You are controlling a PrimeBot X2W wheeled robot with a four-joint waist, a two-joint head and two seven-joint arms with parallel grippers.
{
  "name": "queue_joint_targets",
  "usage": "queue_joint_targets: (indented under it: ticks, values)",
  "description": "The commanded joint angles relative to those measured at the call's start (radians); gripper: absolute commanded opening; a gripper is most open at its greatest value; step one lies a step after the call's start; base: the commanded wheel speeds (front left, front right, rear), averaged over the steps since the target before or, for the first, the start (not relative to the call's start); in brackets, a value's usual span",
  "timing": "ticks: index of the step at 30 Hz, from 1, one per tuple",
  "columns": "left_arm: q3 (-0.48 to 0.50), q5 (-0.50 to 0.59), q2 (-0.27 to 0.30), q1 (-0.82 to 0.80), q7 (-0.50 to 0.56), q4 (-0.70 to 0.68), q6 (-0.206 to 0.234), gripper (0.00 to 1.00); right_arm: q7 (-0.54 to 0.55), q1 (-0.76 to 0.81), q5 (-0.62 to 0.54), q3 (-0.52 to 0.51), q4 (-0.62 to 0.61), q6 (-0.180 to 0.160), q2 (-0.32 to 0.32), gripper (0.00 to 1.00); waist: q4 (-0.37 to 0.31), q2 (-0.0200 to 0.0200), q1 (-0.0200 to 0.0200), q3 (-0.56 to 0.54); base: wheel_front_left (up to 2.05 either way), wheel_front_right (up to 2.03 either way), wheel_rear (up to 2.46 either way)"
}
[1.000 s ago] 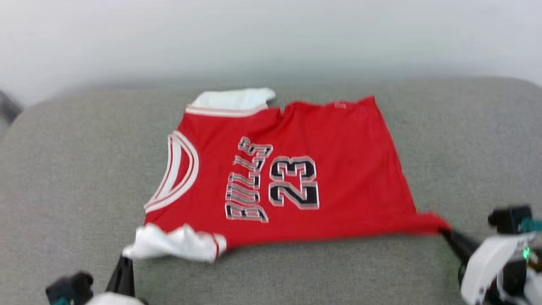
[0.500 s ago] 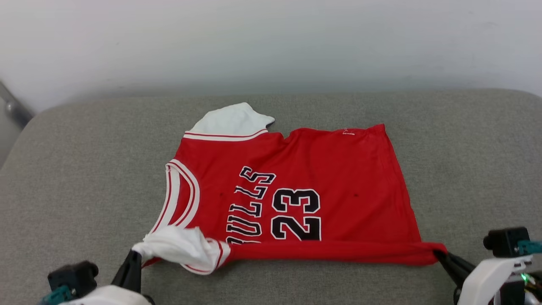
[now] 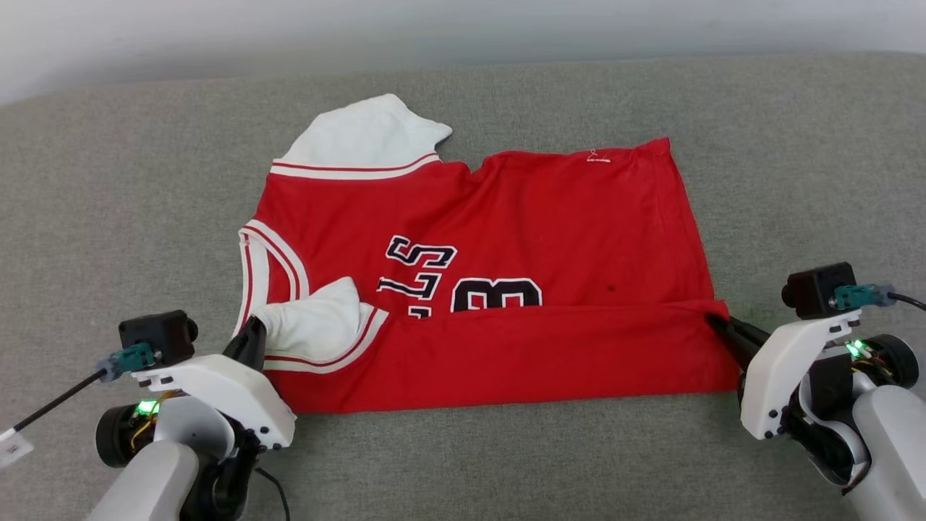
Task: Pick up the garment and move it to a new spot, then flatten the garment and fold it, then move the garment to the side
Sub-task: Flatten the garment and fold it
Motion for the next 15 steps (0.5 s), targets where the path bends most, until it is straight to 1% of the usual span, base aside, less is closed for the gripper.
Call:
queue_joint_targets:
  ticks: [1,2,3,8,11,15]
  values:
    - [-0.007,-0.011,-0.017,-0.028,0.010,0.042,-0.017,0.29,-0.032,-0.027,0.003,0.019,0.041,-0.001,0.004,0.43,-0.003,0.0000,-0.0002,0.021,0.00,0.00,0.00]
    - [-0.010,-0.015,-0.023,-0.038,0.009,0.065,-0.025,0.73,-0.053,-0.036,-0.002,0.029,0.059,-0.001,0.003,1.00,-0.003,0.0000,-0.0002,0.023,0.00,0.00,0.00]
    - [-0.010,-0.021,-0.031,-0.048,0.007,0.084,-0.034,1.00,-0.072,-0.042,-0.005,0.038,0.077,-0.001,0.002,1.00,-0.003,0.0000,-0.0002,0.023,0.00,0.00,0.00]
    - [-0.010,-0.052,-0.051,-0.045,-0.004,0.160,-0.075,1.00,-0.204,-0.025,0.002,0.065,0.132,-0.001,0.007,1.00,-0.004,0.0000,-0.0002,-0.009,0.00,0.00,0.00]
    - [0.004,-0.068,-0.036,-0.021,-0.006,0.168,-0.085,1.00,-0.323,0.008,-0.006,0.051,0.129,-0.001,0.010,1.00,-0.006,0.0000,-0.0002,-0.048,0.00,0.00,0.00]
    - [0.024,-0.091,0.005,0.021,0.020,0.127,-0.080,1.00,-0.440,0.060,-0.029,0.016,0.104,-0.001,0.015,1.00,-0.014,0.0000,-0.0002,-0.107,0.00,0.00,0.00]
